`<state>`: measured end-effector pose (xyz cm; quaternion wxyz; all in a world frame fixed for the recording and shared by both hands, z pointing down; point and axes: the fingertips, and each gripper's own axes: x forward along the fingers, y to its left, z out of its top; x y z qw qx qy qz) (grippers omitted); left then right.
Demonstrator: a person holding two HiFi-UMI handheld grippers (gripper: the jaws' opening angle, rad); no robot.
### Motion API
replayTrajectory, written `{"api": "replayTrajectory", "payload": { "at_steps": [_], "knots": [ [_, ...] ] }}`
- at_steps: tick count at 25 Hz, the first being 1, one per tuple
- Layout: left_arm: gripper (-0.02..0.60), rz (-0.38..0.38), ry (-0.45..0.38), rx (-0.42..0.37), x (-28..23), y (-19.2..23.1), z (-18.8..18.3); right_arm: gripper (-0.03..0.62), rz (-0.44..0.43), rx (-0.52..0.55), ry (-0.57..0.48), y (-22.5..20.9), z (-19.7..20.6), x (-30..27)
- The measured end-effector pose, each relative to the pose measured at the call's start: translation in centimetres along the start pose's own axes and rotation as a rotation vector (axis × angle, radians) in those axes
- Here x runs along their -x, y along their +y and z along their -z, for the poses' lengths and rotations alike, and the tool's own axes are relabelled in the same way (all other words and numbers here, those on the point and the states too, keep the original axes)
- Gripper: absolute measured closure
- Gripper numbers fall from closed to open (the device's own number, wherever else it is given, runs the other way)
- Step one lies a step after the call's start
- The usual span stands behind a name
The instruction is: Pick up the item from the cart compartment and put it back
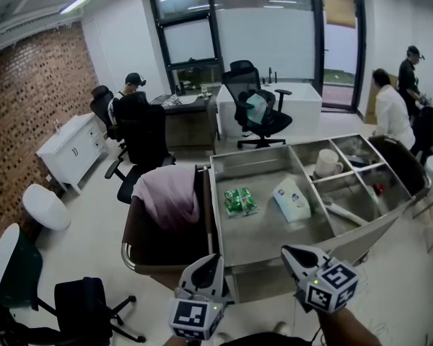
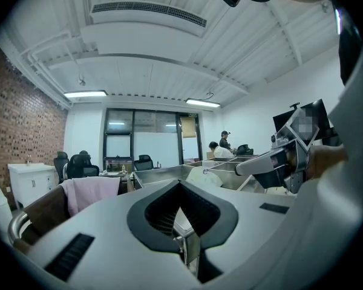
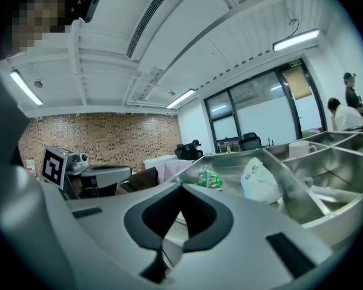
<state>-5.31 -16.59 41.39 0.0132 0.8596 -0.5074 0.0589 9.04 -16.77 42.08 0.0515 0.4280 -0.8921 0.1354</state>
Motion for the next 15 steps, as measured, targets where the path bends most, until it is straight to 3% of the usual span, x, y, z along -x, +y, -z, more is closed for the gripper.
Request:
{"api": "replayTrajectory", "payload": {
  "at_steps": [15],
  "knots": [
    [0.581, -0.001, 0.003, 0.003, -0.1, 0.3, 0.7, 0.591, 0.001, -0.002, 0.004, 0.0, 0.3, -0.2]
  ]
}}
